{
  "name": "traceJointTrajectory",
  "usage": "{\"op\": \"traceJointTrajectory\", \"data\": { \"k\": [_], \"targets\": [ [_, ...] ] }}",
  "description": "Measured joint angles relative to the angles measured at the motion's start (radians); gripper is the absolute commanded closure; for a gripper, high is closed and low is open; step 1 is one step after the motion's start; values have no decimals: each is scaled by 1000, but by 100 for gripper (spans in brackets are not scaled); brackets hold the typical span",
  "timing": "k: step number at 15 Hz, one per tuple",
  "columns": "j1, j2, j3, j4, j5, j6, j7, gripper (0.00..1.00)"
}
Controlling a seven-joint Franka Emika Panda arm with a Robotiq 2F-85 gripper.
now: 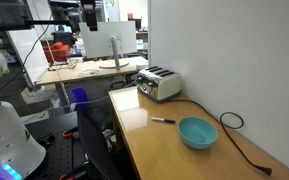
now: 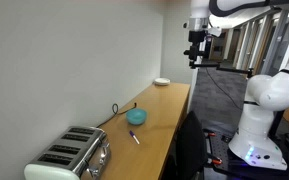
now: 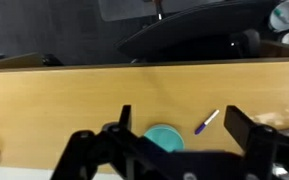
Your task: Put the marker in the bowl
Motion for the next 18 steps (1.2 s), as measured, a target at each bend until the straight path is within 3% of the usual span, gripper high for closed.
{"op": "traceJointTrajectory", "data": {
  "k": [11,14,18],
  "targets": [
    [6,11,-2,2,2,6,7,0],
    [19,95,5,20,20,67,66,0],
    [44,313,42,92,77,186,201,0]
  ]
}}
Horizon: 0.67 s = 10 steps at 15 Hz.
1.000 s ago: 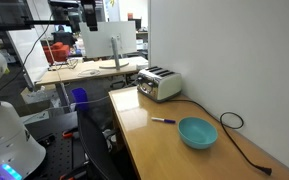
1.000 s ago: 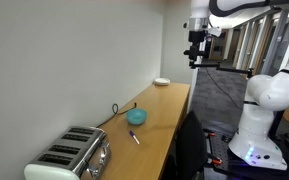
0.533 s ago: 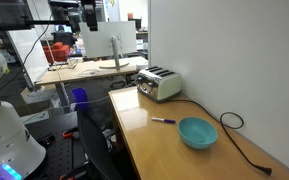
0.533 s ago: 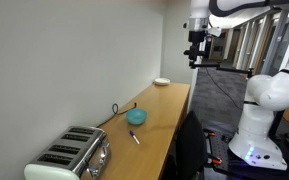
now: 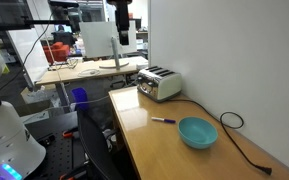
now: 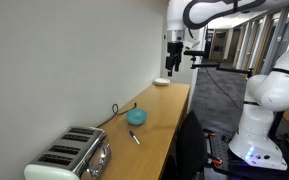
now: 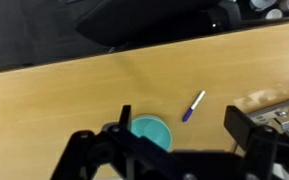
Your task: Put the marker in the bowl
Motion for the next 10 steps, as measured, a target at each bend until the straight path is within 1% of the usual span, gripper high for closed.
{"op": "traceJointTrajectory", "data": {
  "k": [4,7,10],
  "targets": [
    [22,228,40,79,62,113,169,0],
    [48,376,53,122,70,252,285,0],
    [79,507,55,152,63,402,361,0]
  ]
}}
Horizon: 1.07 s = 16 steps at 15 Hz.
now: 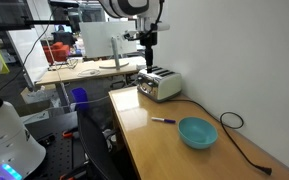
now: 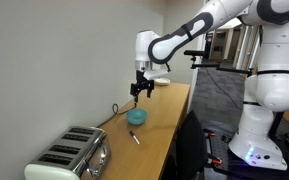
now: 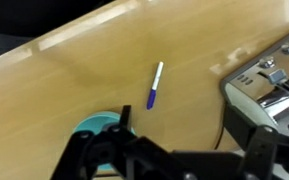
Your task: Put the marker in the bowl
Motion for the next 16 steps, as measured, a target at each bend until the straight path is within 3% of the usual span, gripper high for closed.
{"op": "traceJointTrajectory", "data": {
  "k": [3,8,16],
  "targets": [
    [34,126,-3,29,-4,72,74,0],
    [93,334,-54,116,-2,87,129,0],
    [103,566,-118,286,106,123,129,0]
  ]
}}
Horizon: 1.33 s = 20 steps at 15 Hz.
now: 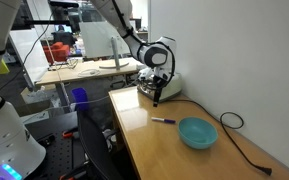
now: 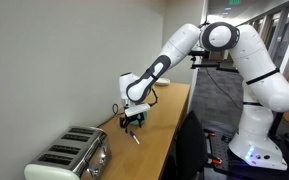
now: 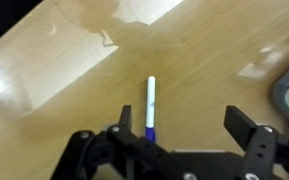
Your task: Put the marker in the bowl
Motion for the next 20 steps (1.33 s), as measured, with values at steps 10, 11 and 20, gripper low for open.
{"op": "traceJointTrajectory", "data": {
  "k": [10,11,20],
  "targets": [
    [-44,116,-8,23,99,117,-193,4],
    [-49,119,-8,23,99,121,-216,6],
    [-90,161,0,28,139,139,-304,41]
  ]
}}
